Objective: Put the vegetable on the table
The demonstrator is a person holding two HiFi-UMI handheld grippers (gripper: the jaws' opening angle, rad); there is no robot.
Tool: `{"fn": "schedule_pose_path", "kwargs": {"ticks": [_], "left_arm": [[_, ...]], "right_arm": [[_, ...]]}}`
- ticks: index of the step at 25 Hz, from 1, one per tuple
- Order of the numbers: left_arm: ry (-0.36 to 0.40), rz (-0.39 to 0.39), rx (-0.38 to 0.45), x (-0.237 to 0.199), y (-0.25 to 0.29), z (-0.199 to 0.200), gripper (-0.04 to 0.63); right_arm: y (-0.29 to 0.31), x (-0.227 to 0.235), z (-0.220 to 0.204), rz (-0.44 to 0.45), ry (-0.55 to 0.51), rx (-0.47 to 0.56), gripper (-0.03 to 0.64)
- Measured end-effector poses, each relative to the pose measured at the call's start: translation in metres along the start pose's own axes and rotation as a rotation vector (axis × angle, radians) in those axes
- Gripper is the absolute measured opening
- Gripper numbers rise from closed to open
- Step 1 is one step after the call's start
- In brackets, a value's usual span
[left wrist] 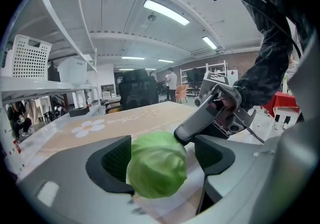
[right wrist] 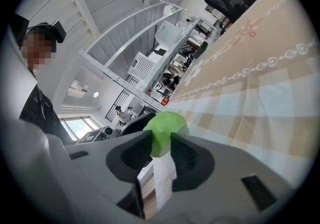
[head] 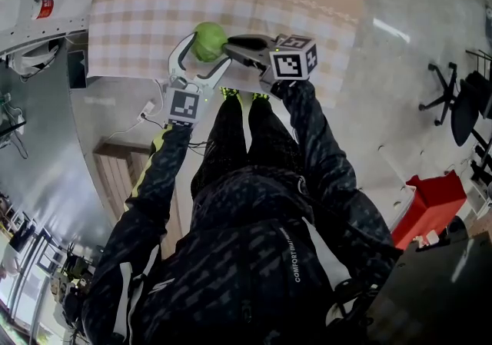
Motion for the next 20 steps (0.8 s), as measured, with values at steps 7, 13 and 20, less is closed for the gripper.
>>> {"fn": "schedule_pose_path", "kwargs": {"ticks": [7,13,20], "left_arm": [[0.007,0.004,-0.004,-0.002,0.000,0.000,0.377],[-0.009,0.010,0.009,0.015,0.010,0.006,0.377],[-0.033,0.023,-0.010,0.018,0.012,0.007,0.377]], "right_arm": [[0.004,0.003,0.002,0.007,0.000,0.009,0.106],[-0.015,0.010,0.000,-0.007,0.012,0.034,0.092],[-0.016,0.011,0.001,-0.005,0.021,0.057,0.091]]}}
Point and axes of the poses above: the fingertips, and each gripper's own axes: y forward along the fingers, x to its right, z out of its top, the point moved 9 cm from there along -y, backward along the fingers, and after that the axes turned 2 degrees about y, right-handed, at the moved point
